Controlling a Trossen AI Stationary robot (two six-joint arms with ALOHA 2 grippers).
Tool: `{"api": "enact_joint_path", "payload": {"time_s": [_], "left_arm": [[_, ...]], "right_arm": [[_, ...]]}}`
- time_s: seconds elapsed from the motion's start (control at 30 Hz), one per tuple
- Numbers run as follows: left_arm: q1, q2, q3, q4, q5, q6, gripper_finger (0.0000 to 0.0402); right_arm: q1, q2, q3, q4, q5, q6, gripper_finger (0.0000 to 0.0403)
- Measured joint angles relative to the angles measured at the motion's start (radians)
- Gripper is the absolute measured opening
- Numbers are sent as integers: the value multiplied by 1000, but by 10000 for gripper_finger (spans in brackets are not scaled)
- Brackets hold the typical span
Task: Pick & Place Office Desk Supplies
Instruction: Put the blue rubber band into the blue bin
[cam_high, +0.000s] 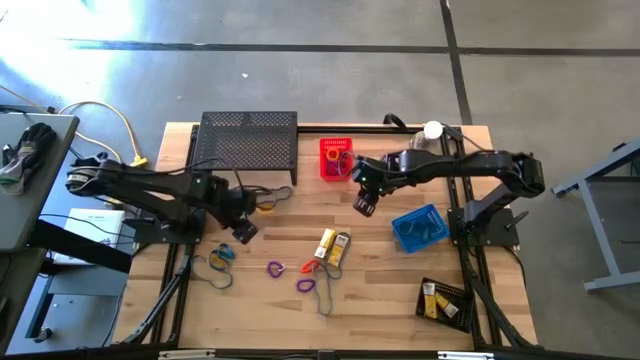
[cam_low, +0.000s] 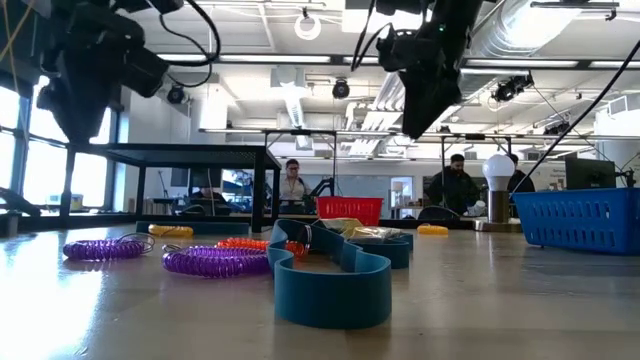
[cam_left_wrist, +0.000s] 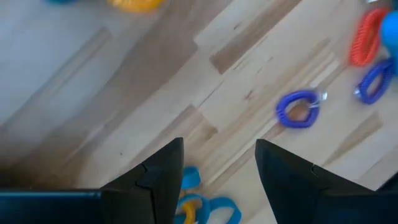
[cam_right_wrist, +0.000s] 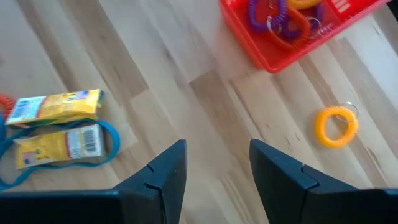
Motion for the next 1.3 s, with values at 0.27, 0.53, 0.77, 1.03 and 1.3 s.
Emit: {"api": "enact_joint_path", "payload": {"time_s": [0.27,0.53,0.77,1.03,1.3], "left_arm": [[-140,28,-1,2,-74,-151,193],[-134,78,-1,115,-294,-25,193],[-16,179,-1,287,-221,211,193],[145,311,-1,374,-233,211,193],[214,422,-1,524,-247,277,193]], "right_arm": [[3,0,0,14,0,0,164],[7,0,0,10,-3,-1,164],[32,0,0,7,-3,0,164],[71,0,0,7,-3,0,164],[70,0,0,6,-3,0,164]]}}
